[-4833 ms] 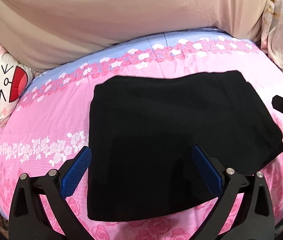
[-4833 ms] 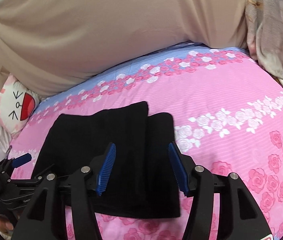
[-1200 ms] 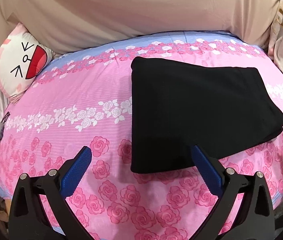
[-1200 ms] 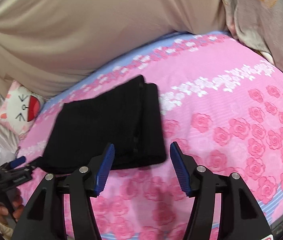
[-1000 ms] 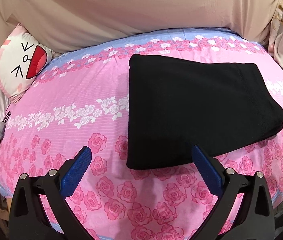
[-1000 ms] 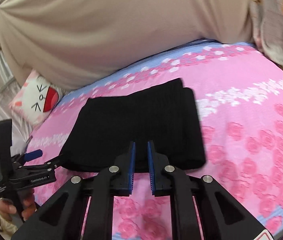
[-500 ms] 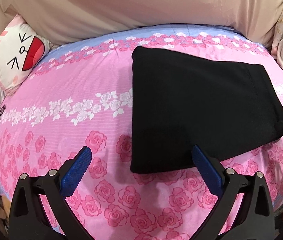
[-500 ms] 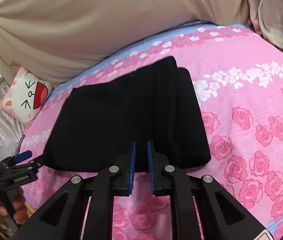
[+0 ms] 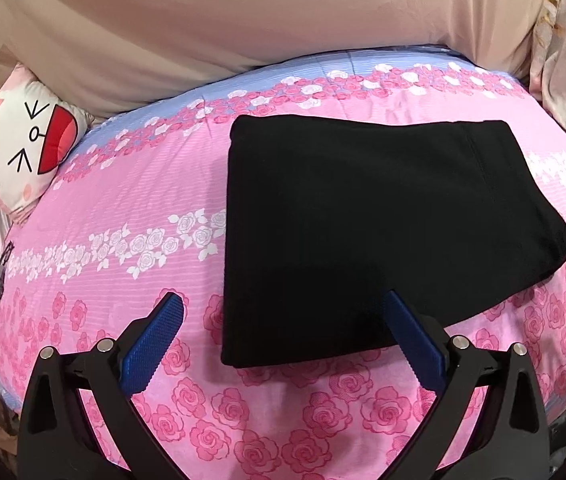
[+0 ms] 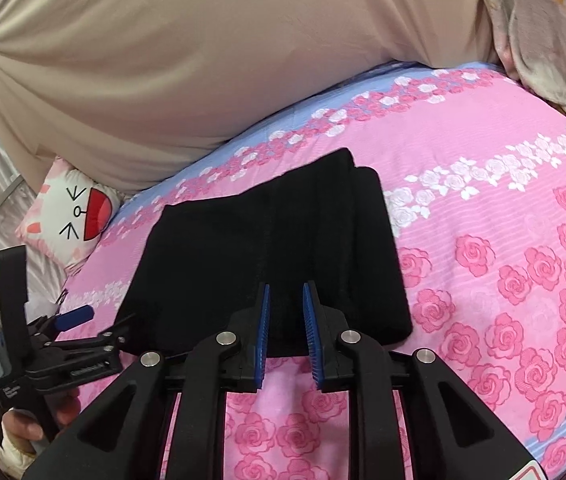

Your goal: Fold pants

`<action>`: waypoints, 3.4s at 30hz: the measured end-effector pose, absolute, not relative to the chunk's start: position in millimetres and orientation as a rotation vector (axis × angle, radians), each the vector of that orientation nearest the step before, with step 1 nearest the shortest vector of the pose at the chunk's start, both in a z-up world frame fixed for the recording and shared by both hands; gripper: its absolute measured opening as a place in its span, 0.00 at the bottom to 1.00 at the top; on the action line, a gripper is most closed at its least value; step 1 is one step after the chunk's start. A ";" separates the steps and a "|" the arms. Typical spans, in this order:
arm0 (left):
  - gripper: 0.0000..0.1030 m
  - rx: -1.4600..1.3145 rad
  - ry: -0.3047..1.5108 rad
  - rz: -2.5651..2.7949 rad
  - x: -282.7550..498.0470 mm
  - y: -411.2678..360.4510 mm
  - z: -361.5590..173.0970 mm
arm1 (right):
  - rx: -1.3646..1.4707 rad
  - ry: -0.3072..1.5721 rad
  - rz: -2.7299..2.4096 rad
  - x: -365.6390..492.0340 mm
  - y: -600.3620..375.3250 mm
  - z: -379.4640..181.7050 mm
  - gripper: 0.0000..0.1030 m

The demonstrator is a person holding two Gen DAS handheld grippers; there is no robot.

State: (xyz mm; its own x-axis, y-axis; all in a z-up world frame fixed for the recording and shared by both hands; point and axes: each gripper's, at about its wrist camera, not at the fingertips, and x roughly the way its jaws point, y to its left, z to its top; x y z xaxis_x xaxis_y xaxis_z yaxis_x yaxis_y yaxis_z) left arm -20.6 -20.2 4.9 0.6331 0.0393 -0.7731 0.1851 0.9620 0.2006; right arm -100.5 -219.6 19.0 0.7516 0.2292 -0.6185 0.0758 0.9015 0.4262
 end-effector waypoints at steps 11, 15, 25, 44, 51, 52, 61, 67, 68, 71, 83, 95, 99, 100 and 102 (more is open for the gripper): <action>0.95 0.217 0.915 -0.121 -18.8 -21.3 5.9 | 0.458 0.725 0.036 -103.7 -233.3 12.0 0.27; 0.95 0.073 0.911 -0.206 -18.1 11.4 14.5 | 0.504 0.713 -0.049 -116.1 -258.1 9.2 0.64; 0.96 -0.263 1.091 -0.237 30.6 73.9 -29.8 | 0.728 0.871 0.076 -73.2 -273.8 -40.7 0.78; 0.32 -0.199 0.985 -0.399 40.8 25.0 2.8 | 0.617 0.806 0.123 -63.7 -236.5 -5.5 0.40; 0.32 -0.191 1.054 -0.478 -12.4 47.4 14.7 | 0.625 0.865 0.167 -115.3 -228.7 2.2 0.41; 0.33 -0.162 1.072 -0.461 -20.9 47.4 7.2 | 0.610 0.887 0.152 -121.8 -224.6 -6.0 0.41; 0.33 -0.076 1.020 -0.383 -42.8 39.2 2.7 | 0.579 0.858 0.123 -133.8 -217.7 -13.2 0.41; 0.33 -0.048 0.970 -0.375 -55.3 39.2 22.8 | 0.545 0.787 0.158 -145.2 -214.7 13.7 0.41; 0.33 -0.044 0.965 -0.373 -56.5 38.6 25.1 | 0.542 0.778 0.161 -146.5 -214.7 17.9 0.41; 0.33 -0.026 0.938 -0.370 -60.6 36.2 35.3 | 0.534 0.753 0.174 -149.4 -211.8 29.7 0.41; 0.33 -0.002 0.831 -0.393 -59.8 33.8 84.0 | 0.443 0.642 0.219 -141.9 -202.8 87.8 0.41; 0.34 0.051 0.543 -0.409 -1.2 23.4 176.6 | 0.319 0.412 0.257 -61.7 -213.3 180.2 0.41; 0.34 0.061 0.435 -0.384 45.2 15.8 202.7 | 0.310 0.332 0.272 -8.8 -223.4 203.4 0.41; 0.34 0.055 0.422 -0.380 57.6 15.0 204.9 | 0.310 0.321 0.278 5.5 -226.4 205.7 0.41; 0.34 0.037 0.404 -0.370 89.8 13.4 204.0 | 0.315 0.304 0.277 38.8 -233.3 202.9 0.42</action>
